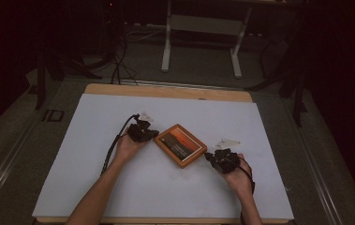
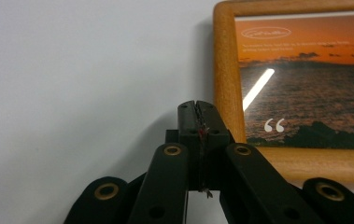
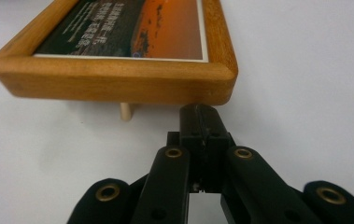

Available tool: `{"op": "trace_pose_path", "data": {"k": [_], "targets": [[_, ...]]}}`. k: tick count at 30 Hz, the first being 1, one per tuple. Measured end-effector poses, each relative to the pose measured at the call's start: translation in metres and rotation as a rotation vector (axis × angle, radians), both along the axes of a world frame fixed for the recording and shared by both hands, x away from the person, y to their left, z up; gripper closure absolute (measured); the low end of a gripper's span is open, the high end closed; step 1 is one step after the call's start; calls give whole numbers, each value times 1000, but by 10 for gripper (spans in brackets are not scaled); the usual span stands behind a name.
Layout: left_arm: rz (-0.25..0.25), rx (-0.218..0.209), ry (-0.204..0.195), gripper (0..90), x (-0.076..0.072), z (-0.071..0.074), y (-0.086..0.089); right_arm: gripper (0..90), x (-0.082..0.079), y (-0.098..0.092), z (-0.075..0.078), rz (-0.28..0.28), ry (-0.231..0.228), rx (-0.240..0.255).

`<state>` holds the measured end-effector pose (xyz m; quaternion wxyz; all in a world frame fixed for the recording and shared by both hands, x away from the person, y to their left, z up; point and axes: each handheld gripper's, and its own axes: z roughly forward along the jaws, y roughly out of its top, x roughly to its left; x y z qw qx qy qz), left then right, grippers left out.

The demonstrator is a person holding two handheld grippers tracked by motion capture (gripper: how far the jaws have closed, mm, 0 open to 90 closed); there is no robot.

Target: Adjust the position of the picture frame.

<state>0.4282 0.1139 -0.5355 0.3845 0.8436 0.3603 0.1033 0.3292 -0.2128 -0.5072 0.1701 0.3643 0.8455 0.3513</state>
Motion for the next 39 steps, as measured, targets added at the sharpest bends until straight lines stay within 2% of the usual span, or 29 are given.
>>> {"op": "trace_pose_path", "data": {"k": [4, 9, 12, 14, 17, 20, 23, 27, 30, 34, 36, 39], "targets": [[-18, 7, 8, 900, -10, 1, 3, 900, 3, -1, 0, -16, -2, -4], [-27, -42, 21, 900, -29, -3, 11, 900, 10, -2, 2, -34, -6, -24], [-42, -38, 19, 900, -42, -4, 12, 900, 17, -2, 2, -47, -4, -26], [-63, -38, 17, 900, -51, -2, 11, 900, 20, -3, 2, -51, -4, -28], [-117, -60, 33, 900, -65, 2, 10, 900, 27, -2, 3, -60, -1, -33], [-171, -54, 32, 900, -77, 6, 6, 900, 36, -2, 4, -56, 4, -38], [-200, -49, 25, 900, -83, 8, 3, 900, 44, 0, 5, -51, 8, -45], [-197, -34, 20, 899, -78, 7, 3, 900, 48, 2, 7, -50, 16, -65], [-169, -37, 13, 899, -69, 6, 3, 900, 44, 1, 10, -37, 12, -45], [-135, -52, -1, 899, -55, 11, 2, 900, 32, -2, 11, -23, 19, -19], [-134, -70, -3, 899, -47, 14, 1, 900, 25, -4, 10, -17, 26, -3], [-117, -65, -4, 899, -35, 16, -3, 900, 13, -6, 8, 0, 36, -4]]}}
